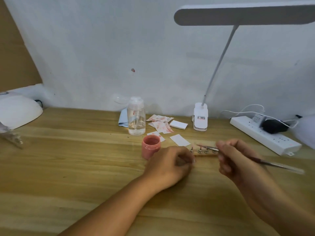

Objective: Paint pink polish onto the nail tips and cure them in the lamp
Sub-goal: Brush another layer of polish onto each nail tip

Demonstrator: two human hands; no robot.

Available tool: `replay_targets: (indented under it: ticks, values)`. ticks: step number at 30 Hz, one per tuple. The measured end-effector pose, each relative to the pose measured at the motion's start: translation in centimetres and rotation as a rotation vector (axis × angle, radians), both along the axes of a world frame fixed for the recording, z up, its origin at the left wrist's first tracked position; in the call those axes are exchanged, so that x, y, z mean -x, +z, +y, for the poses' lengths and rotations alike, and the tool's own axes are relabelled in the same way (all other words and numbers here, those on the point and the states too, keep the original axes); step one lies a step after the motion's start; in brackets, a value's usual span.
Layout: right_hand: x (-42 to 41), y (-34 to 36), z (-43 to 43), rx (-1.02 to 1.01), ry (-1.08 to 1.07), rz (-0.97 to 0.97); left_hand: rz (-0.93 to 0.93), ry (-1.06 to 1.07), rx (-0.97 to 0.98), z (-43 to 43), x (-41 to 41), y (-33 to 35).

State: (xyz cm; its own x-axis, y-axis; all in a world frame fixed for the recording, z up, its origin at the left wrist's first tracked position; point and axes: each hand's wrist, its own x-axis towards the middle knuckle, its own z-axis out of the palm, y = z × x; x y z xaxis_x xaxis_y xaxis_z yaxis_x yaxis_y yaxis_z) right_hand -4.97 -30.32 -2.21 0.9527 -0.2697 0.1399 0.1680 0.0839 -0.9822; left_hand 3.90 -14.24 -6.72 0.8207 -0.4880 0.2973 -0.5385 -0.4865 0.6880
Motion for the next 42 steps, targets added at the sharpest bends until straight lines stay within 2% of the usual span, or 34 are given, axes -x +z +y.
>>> replay_targets:
  ticks: [3, 9, 22, 29, 38, 42]
  values:
    - [0.4, -1.3, -0.8, 0.077, -0.053, 0.006, -0.004, -0.007, 0.024, 0.0, -0.1, -0.1]
    - [0.1, -2.4, -0.9, 0.154, -0.013, -0.044, -0.002, 0.006, 0.017, 0.2, -0.3, 0.0]
    - [0.0, -2.2, -0.1, 0.242, -0.001, -0.056, -0.023, 0.019, 0.014, 0.3, -0.3, 0.0]
    - [0.0, -2.1, -0.5, 0.142, -0.062, -0.056, -0.013, -0.003, 0.024, 0.3, -0.3, 0.2]
    - [0.1, -2.1, -0.1, 0.235, -0.018, -0.041, -0.014, -0.015, 0.045, 0.4, -0.3, 0.2]
    - [0.1, -2.0, -0.3, 0.131, -0.109, -0.094, -0.011, -0.031, 0.059, 0.5, -0.3, 0.2]
